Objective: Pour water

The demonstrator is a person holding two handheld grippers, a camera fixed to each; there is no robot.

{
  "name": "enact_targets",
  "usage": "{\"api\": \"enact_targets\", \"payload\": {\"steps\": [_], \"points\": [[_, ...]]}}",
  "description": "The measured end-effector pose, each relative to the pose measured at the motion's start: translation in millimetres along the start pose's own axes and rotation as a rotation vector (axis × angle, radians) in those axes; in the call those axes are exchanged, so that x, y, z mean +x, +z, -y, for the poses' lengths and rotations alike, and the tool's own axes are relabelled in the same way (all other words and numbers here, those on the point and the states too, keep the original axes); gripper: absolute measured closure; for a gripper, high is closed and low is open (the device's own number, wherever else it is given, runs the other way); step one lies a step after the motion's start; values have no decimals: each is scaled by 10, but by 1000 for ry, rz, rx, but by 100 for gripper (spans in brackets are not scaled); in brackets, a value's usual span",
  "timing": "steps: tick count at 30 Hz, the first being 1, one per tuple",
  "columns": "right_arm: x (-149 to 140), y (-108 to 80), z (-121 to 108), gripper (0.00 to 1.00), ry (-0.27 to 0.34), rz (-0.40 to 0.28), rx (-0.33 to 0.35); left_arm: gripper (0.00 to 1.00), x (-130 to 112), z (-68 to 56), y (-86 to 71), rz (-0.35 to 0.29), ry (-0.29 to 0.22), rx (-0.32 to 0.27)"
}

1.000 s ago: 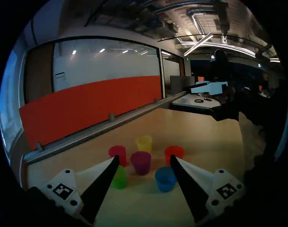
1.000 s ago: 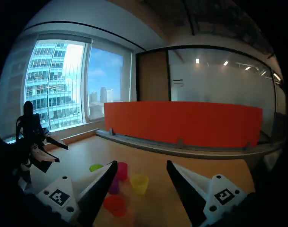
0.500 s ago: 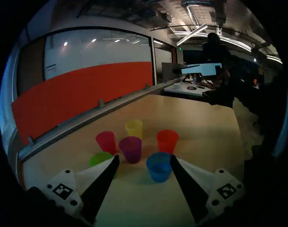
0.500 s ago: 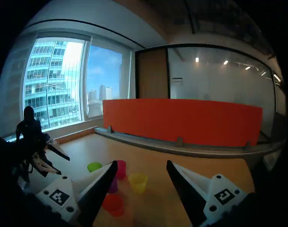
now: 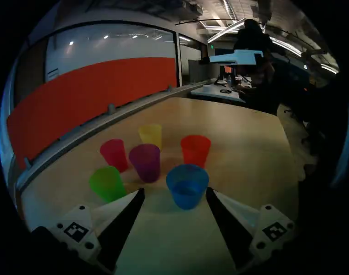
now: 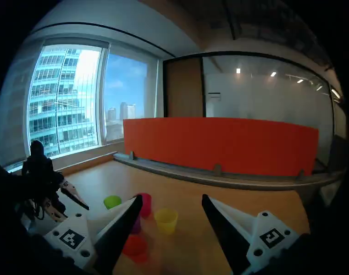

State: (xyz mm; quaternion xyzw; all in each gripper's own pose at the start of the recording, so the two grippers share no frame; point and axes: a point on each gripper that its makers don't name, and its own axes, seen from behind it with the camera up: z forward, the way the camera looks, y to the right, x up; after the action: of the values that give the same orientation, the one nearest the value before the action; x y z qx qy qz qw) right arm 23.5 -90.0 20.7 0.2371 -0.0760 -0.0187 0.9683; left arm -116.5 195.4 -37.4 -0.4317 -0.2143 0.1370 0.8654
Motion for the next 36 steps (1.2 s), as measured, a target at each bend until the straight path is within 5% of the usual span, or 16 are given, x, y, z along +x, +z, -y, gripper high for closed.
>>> {"api": "enact_targets", "payload": {"steps": [14, 36], "points": [[-52, 59, -52, 0, 4, 6, -6, 0, -213, -132, 268, 55, 12, -48], [-109, 70, -153, 0, 11, 13, -16, 0, -198, -257, 673, 84, 8, -91]]}}
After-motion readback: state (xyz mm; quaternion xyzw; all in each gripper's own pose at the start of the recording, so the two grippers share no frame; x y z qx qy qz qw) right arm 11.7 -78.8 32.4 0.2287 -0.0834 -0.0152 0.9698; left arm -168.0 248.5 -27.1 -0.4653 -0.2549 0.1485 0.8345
